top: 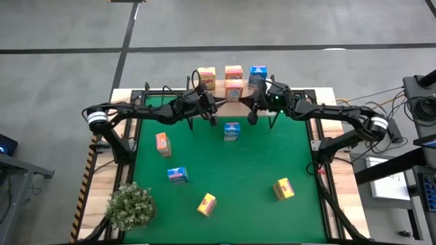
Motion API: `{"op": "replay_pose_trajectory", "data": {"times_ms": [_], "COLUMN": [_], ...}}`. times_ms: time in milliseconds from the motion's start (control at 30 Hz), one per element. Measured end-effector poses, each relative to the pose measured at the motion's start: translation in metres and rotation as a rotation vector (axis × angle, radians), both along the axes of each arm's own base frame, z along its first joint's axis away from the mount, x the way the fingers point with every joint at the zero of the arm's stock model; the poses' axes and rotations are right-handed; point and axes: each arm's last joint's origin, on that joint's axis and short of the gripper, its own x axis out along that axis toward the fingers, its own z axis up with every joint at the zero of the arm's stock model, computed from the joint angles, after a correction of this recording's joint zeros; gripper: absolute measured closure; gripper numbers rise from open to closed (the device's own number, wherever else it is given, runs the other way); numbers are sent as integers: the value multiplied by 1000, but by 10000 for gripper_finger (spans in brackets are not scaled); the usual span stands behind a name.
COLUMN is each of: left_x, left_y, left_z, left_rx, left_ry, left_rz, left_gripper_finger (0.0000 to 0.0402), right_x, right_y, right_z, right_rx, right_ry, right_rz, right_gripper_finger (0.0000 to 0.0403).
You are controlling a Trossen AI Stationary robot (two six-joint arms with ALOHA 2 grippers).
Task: Stack cereal on shelf
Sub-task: Put the right orange cereal box on the shelf aligned with the other orange cereal box, then put the left blue cereal box on the shelf aligned with the other blue cereal box
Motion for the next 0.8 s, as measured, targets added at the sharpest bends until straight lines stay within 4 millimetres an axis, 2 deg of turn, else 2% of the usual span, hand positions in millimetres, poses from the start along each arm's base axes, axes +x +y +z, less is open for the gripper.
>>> {"op": "replay_pose_trajectory", "data": {"times_ms": [167, 300, 567, 800], "left_x": [-5, -17, -67, -105], "left_y": [-22, -45, -77, -93], "left_z": [13, 30, 67, 83], "left_rx": [-24, -64, -316, -619], "left_ry": [43, 92, 126, 104], "left_rz": [-50, -98, -83, -42], "left_gripper_finger": [364, 364, 364, 364], "right_x": [3, 7, 15, 16], "right_y": [11, 21, 40, 44], "right_z": [3, 6, 6, 6], "right_rx": [-1, -13, -49, -75], "right_ry": [-11, -22, -9, -2], "right_rz": [70, 105, 187, 207], "right_gripper_finger": [394, 394, 394, 394]}}
